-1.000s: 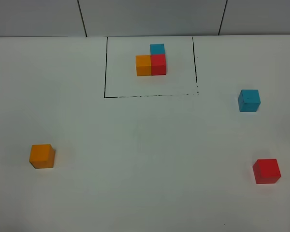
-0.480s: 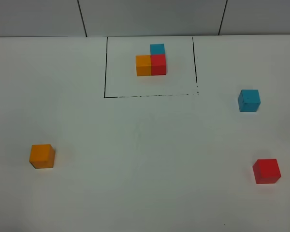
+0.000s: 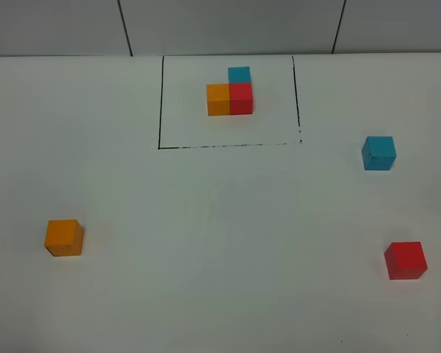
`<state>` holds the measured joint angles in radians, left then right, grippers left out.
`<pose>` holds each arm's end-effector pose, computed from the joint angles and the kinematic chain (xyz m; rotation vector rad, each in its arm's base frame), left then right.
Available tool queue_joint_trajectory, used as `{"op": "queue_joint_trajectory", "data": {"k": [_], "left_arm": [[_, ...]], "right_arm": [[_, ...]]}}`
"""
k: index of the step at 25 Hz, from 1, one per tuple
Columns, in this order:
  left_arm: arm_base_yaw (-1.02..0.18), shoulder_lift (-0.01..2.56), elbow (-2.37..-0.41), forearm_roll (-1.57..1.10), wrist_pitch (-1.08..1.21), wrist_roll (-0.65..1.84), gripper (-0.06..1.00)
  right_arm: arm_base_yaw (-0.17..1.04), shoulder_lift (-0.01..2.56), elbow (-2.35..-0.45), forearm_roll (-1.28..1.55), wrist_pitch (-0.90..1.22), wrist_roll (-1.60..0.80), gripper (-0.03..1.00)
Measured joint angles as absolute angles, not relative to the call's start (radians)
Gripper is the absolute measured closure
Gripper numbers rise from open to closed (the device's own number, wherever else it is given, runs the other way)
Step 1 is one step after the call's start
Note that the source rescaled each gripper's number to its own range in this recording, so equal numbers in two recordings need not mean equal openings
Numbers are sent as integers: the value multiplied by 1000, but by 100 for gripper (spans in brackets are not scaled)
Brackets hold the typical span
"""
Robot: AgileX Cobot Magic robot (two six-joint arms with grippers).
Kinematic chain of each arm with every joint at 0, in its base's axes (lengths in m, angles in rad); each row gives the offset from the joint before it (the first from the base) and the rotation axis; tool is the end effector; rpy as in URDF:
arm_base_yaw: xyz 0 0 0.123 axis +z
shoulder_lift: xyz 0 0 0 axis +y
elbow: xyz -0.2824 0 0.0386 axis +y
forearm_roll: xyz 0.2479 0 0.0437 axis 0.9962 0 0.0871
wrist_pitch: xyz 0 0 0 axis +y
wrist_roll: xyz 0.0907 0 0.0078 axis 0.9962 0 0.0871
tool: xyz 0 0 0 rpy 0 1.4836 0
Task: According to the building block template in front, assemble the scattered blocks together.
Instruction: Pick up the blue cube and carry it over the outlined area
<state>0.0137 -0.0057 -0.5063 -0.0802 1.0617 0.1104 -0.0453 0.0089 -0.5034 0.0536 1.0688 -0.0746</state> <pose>-0.0066 -0.0065 0.2790 0.1025 2.0282 -0.0176 -0.0041 0.0045 0.2776 -0.0327 2.0565 -0.0100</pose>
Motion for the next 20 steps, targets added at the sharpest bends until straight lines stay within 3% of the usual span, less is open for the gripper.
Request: {"op": "queue_joint_trajectory", "data": {"k": [10, 20], "left_arm": [[14, -6, -506, -80, 1062, 110, 23], [14, -6, -506, -80, 1062, 110, 23]], "right_arm": [[-44, 168, -595, 116, 1067, -75, 9], [-43, 720, -653, 122, 883, -78, 5]]}}
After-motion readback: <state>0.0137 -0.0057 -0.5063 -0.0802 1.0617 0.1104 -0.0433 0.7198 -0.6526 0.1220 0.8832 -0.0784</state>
